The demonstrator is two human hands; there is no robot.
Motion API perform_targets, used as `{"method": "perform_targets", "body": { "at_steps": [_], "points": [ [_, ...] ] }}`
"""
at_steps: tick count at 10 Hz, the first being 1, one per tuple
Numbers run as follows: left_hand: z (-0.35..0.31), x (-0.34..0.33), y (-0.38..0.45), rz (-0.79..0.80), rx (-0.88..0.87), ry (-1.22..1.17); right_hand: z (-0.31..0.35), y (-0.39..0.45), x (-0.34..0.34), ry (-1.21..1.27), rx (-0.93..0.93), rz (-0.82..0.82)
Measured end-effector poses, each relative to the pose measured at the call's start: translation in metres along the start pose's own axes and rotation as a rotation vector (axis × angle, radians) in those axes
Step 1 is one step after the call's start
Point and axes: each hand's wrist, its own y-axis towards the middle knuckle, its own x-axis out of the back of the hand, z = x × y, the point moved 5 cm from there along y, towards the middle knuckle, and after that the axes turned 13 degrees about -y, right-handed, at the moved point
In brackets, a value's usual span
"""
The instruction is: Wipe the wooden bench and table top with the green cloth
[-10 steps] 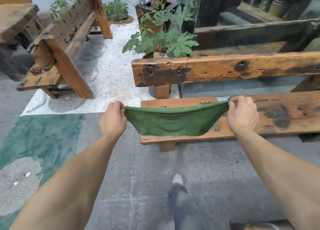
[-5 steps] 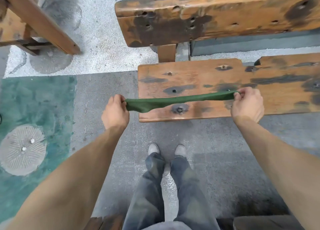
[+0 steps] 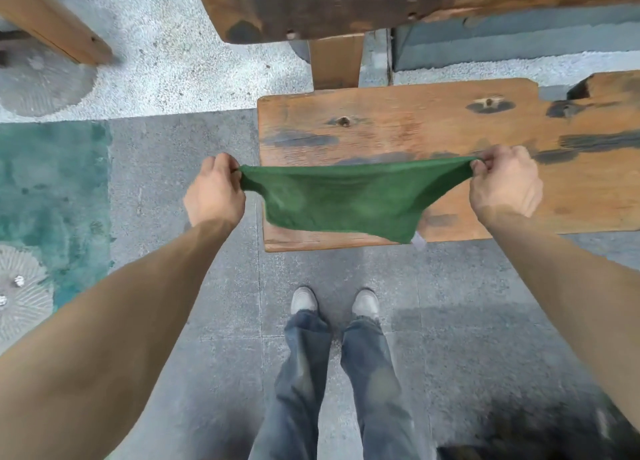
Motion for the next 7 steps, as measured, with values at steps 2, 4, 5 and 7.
{"method": "perform_targets", "body": {
  "at_steps": [2,4,5,7],
  "points": [
    [0.009,-0.061,0.067,-0.011,-0.035,-0.024,0.027,0.066,-0.063,-0.006,0.017,-0.02],
    [0.004,-0.107,0.125,-0.023,-0.075,-0.013,0.051,0.111,-0.116,0.049,-0.018,0.023],
    [0.0,-0.13,0.137,-0.012,-0.125,-0.03,0.061,0.12,-0.135,0.069,-0.024,0.029],
    [-0.003,-0.132,0.137,0.01,-0.151,-0.043,0.066,0.114,-0.133,0.092,0.0,0.051]
  ]
}}
